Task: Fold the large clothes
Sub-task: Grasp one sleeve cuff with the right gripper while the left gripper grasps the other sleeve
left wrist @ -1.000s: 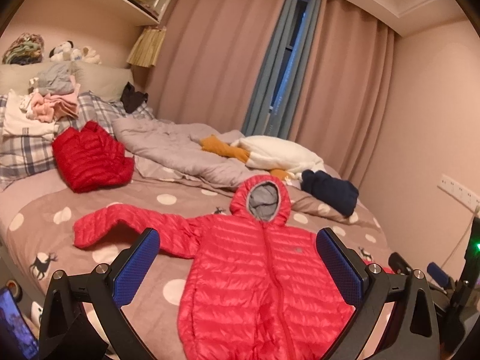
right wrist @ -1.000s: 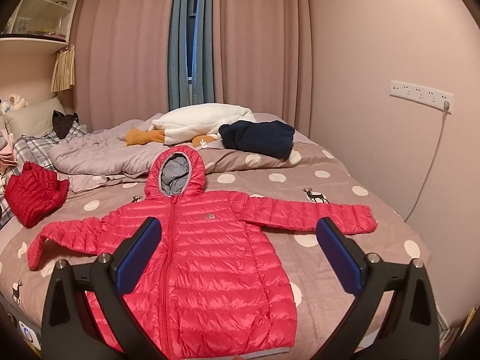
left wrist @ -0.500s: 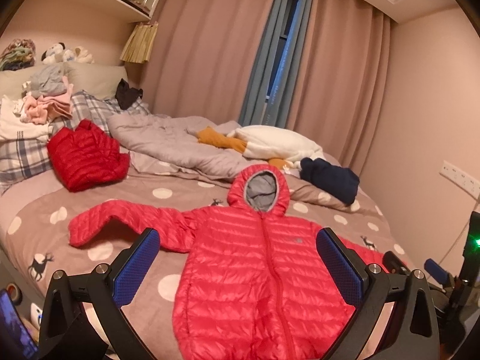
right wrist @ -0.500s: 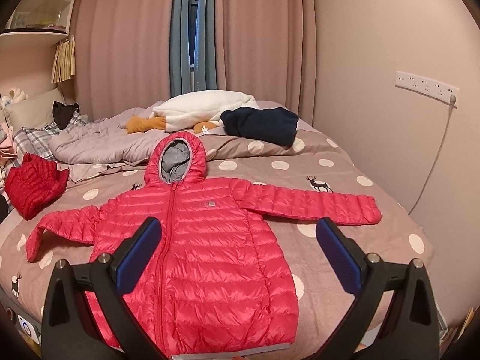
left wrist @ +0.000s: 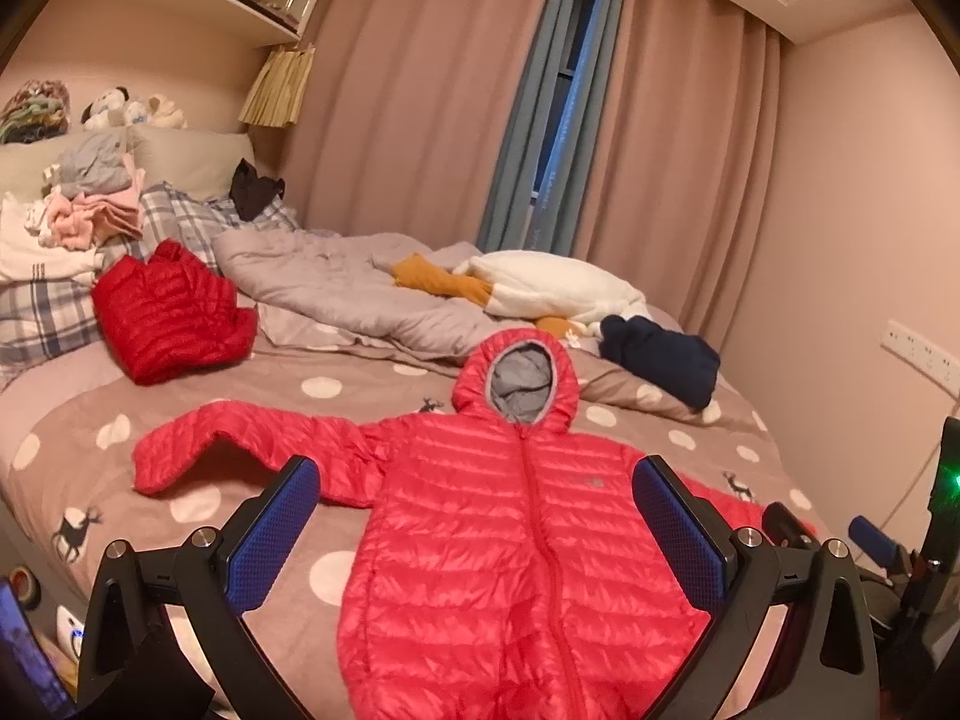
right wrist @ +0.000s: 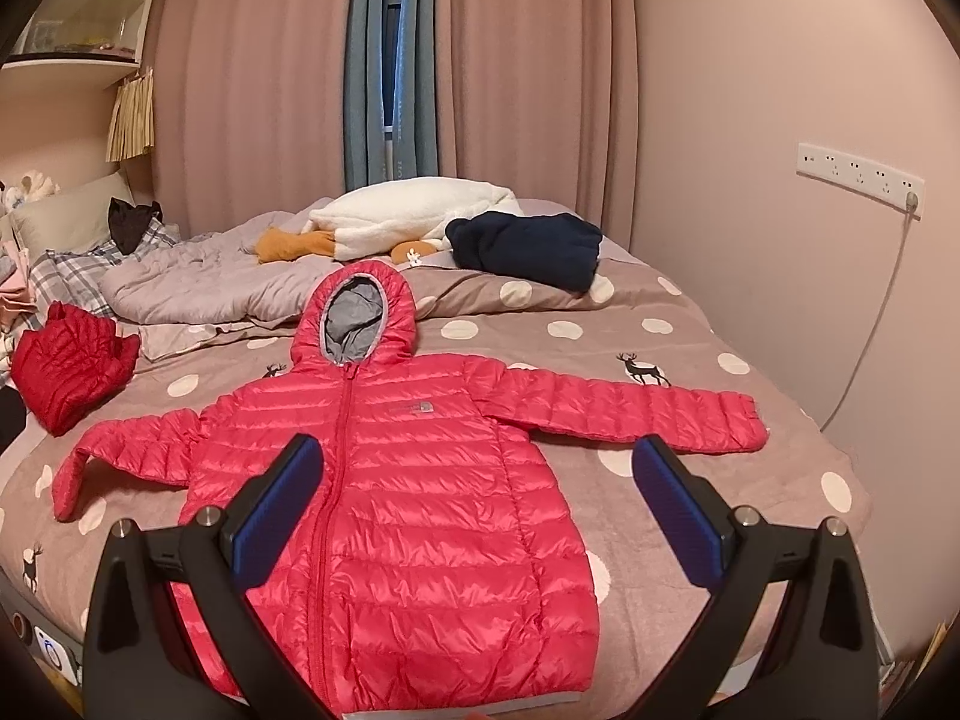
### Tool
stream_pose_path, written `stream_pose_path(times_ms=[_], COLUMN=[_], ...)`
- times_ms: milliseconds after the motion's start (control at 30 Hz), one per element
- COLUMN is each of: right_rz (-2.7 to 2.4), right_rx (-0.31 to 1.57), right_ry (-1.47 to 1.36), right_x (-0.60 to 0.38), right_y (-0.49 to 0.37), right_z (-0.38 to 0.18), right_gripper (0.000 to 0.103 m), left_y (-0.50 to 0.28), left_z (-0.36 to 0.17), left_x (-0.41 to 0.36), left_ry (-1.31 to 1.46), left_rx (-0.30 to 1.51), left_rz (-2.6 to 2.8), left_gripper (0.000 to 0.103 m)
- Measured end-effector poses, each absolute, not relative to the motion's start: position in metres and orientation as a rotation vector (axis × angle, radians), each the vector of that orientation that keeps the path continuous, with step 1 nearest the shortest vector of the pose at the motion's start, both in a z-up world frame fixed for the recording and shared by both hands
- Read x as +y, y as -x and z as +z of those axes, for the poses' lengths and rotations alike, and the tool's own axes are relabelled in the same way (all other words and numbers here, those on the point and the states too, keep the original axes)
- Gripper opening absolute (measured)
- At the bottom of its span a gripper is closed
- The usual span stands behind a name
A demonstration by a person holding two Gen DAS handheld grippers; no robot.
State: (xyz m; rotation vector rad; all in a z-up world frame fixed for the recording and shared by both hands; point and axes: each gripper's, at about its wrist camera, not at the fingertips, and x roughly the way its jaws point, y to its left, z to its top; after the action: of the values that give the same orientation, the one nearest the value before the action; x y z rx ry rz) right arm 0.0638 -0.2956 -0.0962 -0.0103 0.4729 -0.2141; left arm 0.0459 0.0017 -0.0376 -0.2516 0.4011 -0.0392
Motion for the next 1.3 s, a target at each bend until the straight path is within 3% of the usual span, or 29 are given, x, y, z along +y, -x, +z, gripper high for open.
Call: stream_pose_path(times_ms=[333,667,867,1000,1133,1300], right_rz=[-0.242,-0.595,-0.654,-0.653,-0.603,-0.600], right_rx=[0.558,0.760,0.837,0.847,0.769,0.649], right_ry=[-0.029,-0.025,-0.301,-0.485,-0.725,-0.819], right_x=[-0.318,-0.445,-0.547,-0.587,-0.610,-0.608], right_y=[-0.102,-0.183,-0.189,-0.182,-0.173,-0.171], right_z=[-0.130,-0.199,-0.235,-0.251,-0.267,-0.272], right_gripper=[0.103,0.103,0.103,0.103,0.103,0.103], left_y=[-0.088,-0.183,-0.206,-0.212,-0.236,-0.220], left_z=[-0.058,-0.141,-0.177,-0.194,-0.232,-0.256], left_x=[0.019,0.104,0.179,0.223,0.251,0.278], left_ry=[0.244,0.377,0.660,0.782,0.941,1.045], left_rx=[0.420,0.563,0.623,0.562,0.699,0.610], left_rz=[0.156,0.389,0.321,0.350,0.326,0.385], left_gripper=[0.103,0.103,0.103,0.103,0.102,0.092])
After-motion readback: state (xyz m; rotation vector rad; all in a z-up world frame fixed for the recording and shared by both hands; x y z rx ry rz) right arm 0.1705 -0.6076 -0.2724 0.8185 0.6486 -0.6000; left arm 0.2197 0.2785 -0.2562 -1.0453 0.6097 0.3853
